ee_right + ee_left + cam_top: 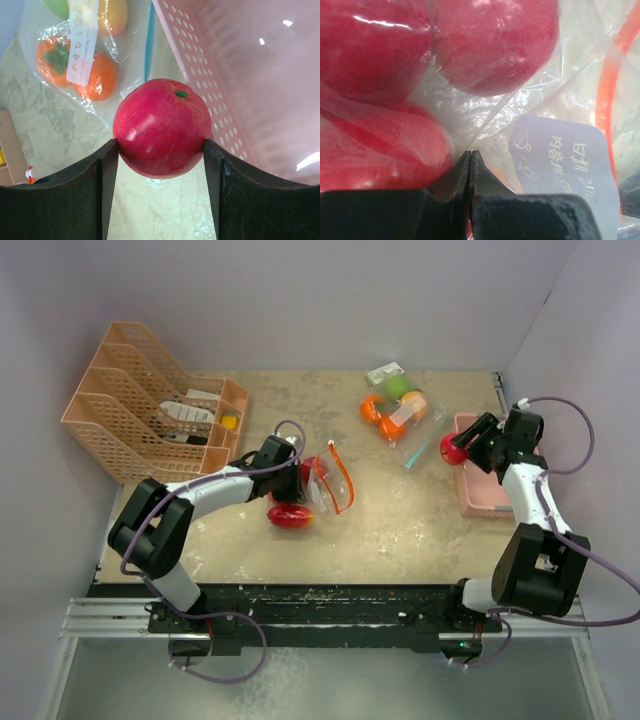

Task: Open the zip-top bag and remove the fake food
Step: Place the fake fruit in the bin.

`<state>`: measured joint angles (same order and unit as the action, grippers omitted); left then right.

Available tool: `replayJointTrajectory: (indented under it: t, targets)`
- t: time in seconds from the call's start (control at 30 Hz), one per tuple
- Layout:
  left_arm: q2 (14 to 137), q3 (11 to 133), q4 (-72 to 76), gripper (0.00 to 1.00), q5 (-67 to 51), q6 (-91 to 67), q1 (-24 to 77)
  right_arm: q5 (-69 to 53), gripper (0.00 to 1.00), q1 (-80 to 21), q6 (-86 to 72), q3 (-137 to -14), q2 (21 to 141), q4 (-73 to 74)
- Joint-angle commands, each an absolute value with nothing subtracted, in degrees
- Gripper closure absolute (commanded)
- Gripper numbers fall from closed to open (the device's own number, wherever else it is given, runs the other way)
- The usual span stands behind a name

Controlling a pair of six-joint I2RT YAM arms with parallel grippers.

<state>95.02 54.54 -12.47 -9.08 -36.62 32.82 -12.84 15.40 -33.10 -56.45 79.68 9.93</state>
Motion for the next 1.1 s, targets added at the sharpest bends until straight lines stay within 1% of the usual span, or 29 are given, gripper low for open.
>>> replayJointTrajectory:
  t: [0.0, 0.23, 0.3, 0.7, 0.73, 0.77, 0.8, 0.83, 0.87, 0.93, 1.07]
  targets:
    - [96.1, 57.6, -12.6, 1.0, -10.1, -34.4, 33.0, -10.4, 0.67, 16.6, -35.6, -56.0, 77.2, 9.9]
    - [98.7, 60.5, -13.3, 1.0, -11.2, -32.8, 32.7, -10.1, 0.67, 17.4, -36.6, -57.2, 75.7, 11.0]
    - [99.5, 61.0, -13.3, 1.0, -11.6, -32.6, 32.5, -9.8, 0.67, 17.6, -37.0, -59.2, 75.3, 11.0]
    - [101.8, 64.7, -15.0, 1.0, -13.1, -30.2, 31.5, -4.8, 0.66, 20.4, -39.0, -60.0, 75.6, 12.9]
    - [102.0, 64.8, -15.1, 1.0, -13.3, -30.1, 31.3, -4.6, 0.63, 20.4, -38.9, -59.8, 75.9, 12.9]
    - [102.0, 64.8, -15.1, 1.0, -13.4, -30.0, 31.2, -4.7, 0.57, 20.4, -38.7, -59.6, 76.2, 12.7]
    - [102.1, 64.9, -15.2, 1.0, -13.5, -29.9, 31.1, -4.8, 0.44, 20.5, -38.4, -59.4, 76.5, 12.8]
    - [102.2, 64.9, -15.2, 1.0, -13.6, -29.9, 31.1, -4.3, 0.35, 20.5, -38.4, -59.1, 76.5, 12.8]
    - [102.3, 64.9, -15.2, 1.0, -13.7, -29.8, 31.0, -4.1, 0.29, 20.5, -38.1, -58.7, 76.3, 12.6]
    - [102.4, 65.0, -15.2, 1.0, -13.9, -29.7, 30.9, -4.4, 0.22, 20.5, -37.0, -58.3, 76.0, 12.2]
    - [103.1, 65.0, -14.8, 1.0, -14.6, -29.7, 30.8, -7.6, 0.2, 20.5, -35.8, -58.2, 75.9, 11.4]
